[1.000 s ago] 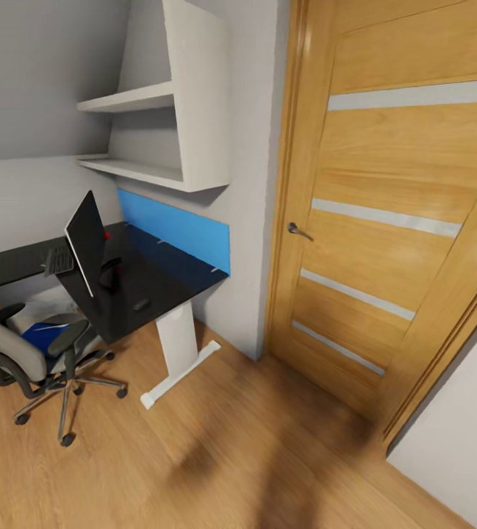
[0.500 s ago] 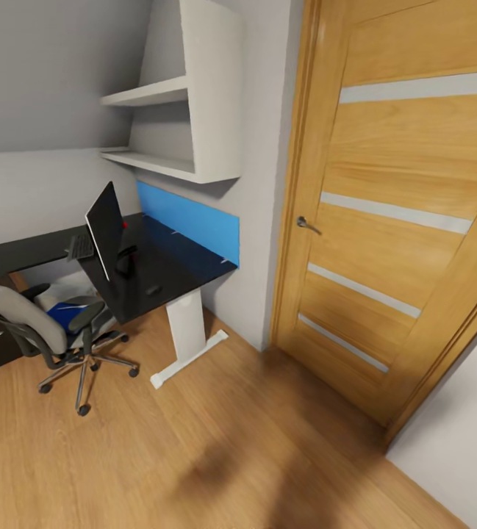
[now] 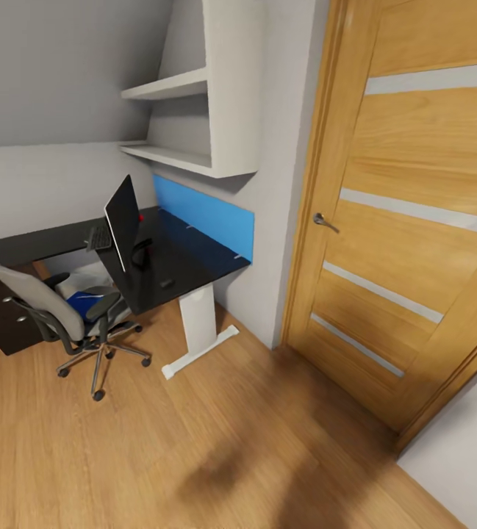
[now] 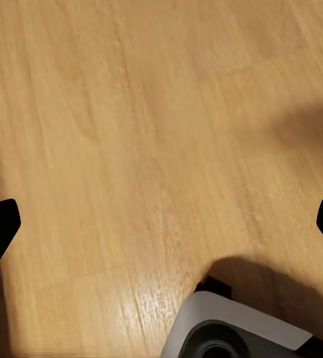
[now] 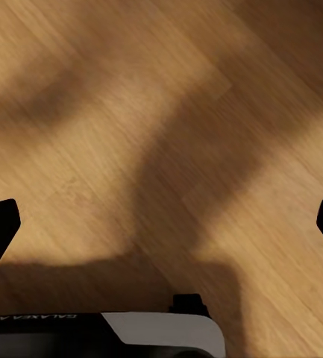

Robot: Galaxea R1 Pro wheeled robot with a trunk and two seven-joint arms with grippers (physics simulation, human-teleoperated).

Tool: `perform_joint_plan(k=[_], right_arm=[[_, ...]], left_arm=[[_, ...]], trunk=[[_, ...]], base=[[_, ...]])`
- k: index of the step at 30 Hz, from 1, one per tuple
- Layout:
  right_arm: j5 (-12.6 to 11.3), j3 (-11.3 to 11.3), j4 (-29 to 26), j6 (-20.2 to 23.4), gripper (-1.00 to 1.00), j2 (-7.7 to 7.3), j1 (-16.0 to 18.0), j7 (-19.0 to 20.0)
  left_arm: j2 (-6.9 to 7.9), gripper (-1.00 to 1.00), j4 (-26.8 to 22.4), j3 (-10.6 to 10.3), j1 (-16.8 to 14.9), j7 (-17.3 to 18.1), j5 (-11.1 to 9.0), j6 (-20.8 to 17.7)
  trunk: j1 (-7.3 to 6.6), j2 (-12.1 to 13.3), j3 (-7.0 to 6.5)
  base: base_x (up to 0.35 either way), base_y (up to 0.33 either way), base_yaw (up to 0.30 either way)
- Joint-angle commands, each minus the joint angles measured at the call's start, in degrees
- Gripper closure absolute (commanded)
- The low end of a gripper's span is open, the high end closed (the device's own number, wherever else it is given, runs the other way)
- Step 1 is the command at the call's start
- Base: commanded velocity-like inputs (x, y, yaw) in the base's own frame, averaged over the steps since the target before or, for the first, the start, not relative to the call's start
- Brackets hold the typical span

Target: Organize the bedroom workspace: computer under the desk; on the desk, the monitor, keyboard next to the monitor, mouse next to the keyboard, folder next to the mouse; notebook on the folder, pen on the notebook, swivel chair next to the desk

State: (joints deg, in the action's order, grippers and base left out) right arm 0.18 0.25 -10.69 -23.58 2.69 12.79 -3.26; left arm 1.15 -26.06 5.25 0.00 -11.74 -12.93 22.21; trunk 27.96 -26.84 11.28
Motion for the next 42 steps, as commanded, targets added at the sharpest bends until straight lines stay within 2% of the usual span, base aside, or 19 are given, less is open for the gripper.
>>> perform_joint_plan(k=[1,3,4,6,7,8,10,12,14,17,18,20,22,34,42], right_arm=[[0.0,0.0,0.0,-0.2,-1.0,0.02,0.0,-0.2],[0.0,0.0,0.0,-0.2,-1.0,0.03,0.0,-0.2],[-0.1,0.0,0.0,-0.2,-1.0,0.04,0.0,-0.2],[-0.1,0.0,0.0,-0.2,-1.0,0.04,0.0,-0.2],[-0.1,-0.1,0.0,-0.2,-1.0,0.04,0.0,-0.2],[-0.1,-0.1,0.0,-0.2,-1.0,0.04,0.0,-0.2],[-0.1,-0.1,0.0,-0.2,-1.0,0.04,0.0,-0.2],[-0.1,0.0,0.0,-0.2,-1.0,0.04,0.0,-0.2],[-0.1,0.0,0.0,-0.2,-1.0,0.04,0.0,-0.2],[-0.1,0.0,0.0,-0.2,-1.0,0.04,0.0,-0.2],[-0.1,0.0,0.0,-0.2,-1.0,0.05,0.0,-0.2],[-0.1,0.0,0.1,-0.2,-1.0,0.06,0.0,-0.2],[-0.1,0.0,0.1,-0.2,-1.0,0.11,0.0,-0.2],[-0.1,0.0,0.1,-0.2,-1.0,0.21,0.0,-0.3],[0.0,0.0,0.1,-0.2,-1.0,0.21,0.0,-0.3]], left_arm=[[-0.01,-1.0,-0.1,-0.1,0.0,-0.1,-0.4,0.1],[-0.06,-1.0,-0.2,0.0,0.0,-0.2,-0.6,0.0],[-0.07,-1.0,-0.3,0.0,0.0,-0.2,-2.0,-0.4],[-0.03,-1.0,-0.3,0.0,0.0,0.0,-2.9,-1.1],[0.03,-1.0,-0.3,-0.1,0.0,0.2,-3.7,-2.3],[0.17,-1.0,-0.4,-0.1,-0.1,0.4,-4.4,-5.7],[0.37,-1.0,-0.6,-0.1,-0.1,0.6,-4.8,-9.2],[0.79,-1.0,-0.9,-0.2,-0.1,0.7,-4.9,-11.5],[1.14,-1.0,-1.2,-0.2,-0.2,0.8,-5.0,-12.2],[1.28,-1.0,-1.3,-0.2,-0.2,0.8,-5.0,-11.3],[1.3,-1.0,-1.4,-0.2,-0.2,0.8,-5.1,-7.7],[1.32,-1.0,-1.4,-0.1,-0.2,0.7,-5.2,-6.1],[1.27,-1.0,-1.4,0.1,-0.2,0.5,-5.3,-2.8],[0.46,-1.0,-0.9,-0.1,-0.2,0.4,-4.9,-1.7],[0.44,-1.0,-0.9,-0.1,-0.2,0.3,-4.9,-1.7]], trunk=[[0.02,-0.1,0.12],[0.02,-0.1,0.15],[0.02,-0.1,0.15],[0.02,-0.1,0.16],[0.02,-0.1,0.16],[0.02,-0.1,0.16],[0.02,-0.1,0.16],[0.02,-0.1,0.16],[0.02,-0.1,0.16],[0.02,-0.1,0.16],[0.02,-0.1,0.16],[0.02,-0.1,0.16],[0.02,-0.1,0.16],[0.02,-0.1,0.16],[0.02,-0.1,0.16]], base=[[0.0,-0.001,0.052],[0.0,0.0,0.027],[0.0,0.0,0.007],[0.0,0.0,0.005],[0.0,0.0,0.003],[0.0,0.0,0.034],[0.0,0.0,0.106],[0.0,0.0,0.188],[0.0,0.0,0.237],[0.0,0.0,0.254],[0.0,0.0,0.272],[0.0,0.0,0.274],[0.0,0.0,0.277],[0.005,0.004,0.281],[0.133,0.167,0.283]])
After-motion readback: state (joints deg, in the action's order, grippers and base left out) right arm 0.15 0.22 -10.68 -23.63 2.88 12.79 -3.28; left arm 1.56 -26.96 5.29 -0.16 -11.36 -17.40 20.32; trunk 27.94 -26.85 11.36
